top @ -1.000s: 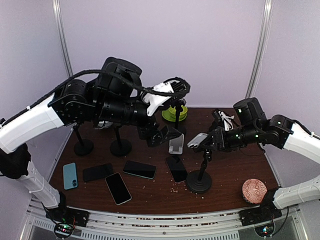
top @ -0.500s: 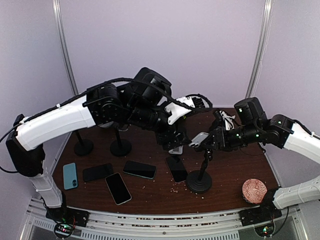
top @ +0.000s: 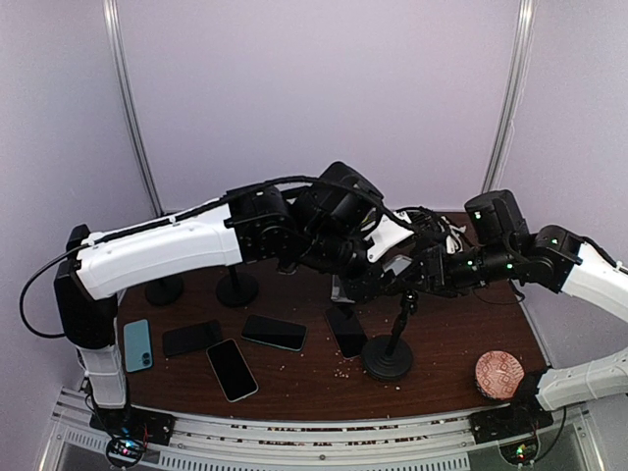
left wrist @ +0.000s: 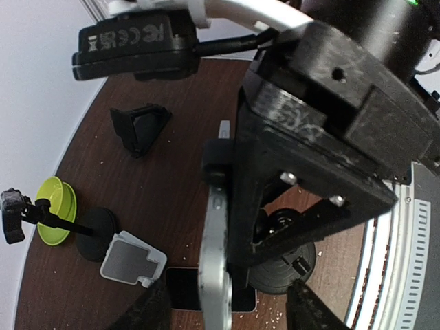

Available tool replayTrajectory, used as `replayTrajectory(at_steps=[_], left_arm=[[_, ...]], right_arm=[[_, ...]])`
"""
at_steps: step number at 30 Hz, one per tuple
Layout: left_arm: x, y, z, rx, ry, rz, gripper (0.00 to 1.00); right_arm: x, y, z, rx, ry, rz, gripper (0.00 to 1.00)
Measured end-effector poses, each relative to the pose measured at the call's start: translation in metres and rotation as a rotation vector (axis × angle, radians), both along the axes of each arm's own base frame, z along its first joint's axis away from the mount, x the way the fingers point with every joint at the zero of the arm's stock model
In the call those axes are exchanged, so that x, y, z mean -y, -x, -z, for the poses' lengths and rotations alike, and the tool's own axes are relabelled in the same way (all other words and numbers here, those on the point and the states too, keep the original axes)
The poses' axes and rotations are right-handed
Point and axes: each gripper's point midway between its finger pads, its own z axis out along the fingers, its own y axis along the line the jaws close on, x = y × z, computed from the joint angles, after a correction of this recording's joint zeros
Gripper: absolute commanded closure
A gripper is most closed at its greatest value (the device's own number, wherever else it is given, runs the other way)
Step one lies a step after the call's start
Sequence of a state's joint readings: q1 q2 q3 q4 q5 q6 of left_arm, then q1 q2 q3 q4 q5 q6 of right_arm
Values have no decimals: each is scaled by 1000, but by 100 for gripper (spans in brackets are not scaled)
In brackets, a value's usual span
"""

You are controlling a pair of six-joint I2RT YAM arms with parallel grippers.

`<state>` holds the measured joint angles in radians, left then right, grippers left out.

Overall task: Remove the phone from the phone stand
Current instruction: Hold the phone stand with the phone, then remove the phone from the phone stand.

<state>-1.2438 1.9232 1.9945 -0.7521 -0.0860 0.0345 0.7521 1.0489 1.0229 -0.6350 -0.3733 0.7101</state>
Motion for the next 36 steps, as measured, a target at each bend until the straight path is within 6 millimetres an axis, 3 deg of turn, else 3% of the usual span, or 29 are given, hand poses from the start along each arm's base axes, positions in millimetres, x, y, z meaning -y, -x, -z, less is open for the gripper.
replayTrajectory(at_steps=[7, 11, 26, 36], left_arm=[[8, -3, 14, 13, -20, -27, 76], [10, -5, 11, 27, -10, -32, 100], [12, -2, 8, 62, -12, -21, 100], [1, -1, -6, 85, 7, -29, 100]], right_arm=[[-2, 4, -3, -11, -17, -7, 100], [-1, 5, -6, -14, -30, -2, 100], [5, 2, -5, 7, -5, 35, 100], [-4, 0, -17, 31, -28, 12, 100]])
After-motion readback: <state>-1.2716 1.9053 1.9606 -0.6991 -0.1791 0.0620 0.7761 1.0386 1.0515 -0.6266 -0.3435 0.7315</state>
